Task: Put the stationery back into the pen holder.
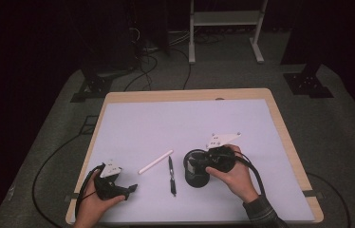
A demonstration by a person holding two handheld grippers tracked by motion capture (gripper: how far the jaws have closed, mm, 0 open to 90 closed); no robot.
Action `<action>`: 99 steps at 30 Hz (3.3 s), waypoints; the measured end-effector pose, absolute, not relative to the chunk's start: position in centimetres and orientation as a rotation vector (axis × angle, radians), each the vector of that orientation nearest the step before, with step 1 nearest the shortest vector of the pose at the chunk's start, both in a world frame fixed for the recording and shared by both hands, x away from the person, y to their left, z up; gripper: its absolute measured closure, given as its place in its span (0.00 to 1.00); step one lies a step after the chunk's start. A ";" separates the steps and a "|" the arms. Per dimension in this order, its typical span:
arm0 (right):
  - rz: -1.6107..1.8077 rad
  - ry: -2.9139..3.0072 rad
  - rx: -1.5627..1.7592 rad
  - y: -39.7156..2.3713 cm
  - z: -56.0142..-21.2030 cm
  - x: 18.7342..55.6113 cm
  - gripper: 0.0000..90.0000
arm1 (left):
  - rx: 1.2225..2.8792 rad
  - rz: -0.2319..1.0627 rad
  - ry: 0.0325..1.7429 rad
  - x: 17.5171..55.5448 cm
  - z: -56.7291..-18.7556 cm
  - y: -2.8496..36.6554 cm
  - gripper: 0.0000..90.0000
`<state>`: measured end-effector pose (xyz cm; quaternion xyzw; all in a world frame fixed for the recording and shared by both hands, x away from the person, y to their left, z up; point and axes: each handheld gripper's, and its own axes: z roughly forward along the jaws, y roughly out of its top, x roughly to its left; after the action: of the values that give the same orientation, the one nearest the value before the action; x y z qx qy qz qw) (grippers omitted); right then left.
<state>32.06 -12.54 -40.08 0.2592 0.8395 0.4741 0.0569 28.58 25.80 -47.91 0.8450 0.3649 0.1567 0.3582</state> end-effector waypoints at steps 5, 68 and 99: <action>1.460 2.526 0.780 -13.0 -39.5 31.7 0.77 | 2.183 0.405 0.940 28.6 -47.9 25.8 0.07; 1.166 2.268 1.142 -25.7 -42.4 31.1 0.39 | 2.186 0.407 0.939 28.6 -47.9 25.8 0.07; 0.975 2.247 1.272 -28.4 -48.2 30.6 0.20 | 2.193 0.408 0.933 28.5 -47.7 25.5 0.06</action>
<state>30.62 -28.41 -48.17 0.4526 0.7993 0.3470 0.1894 28.54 25.51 -47.73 0.8483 0.3608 0.1580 0.3539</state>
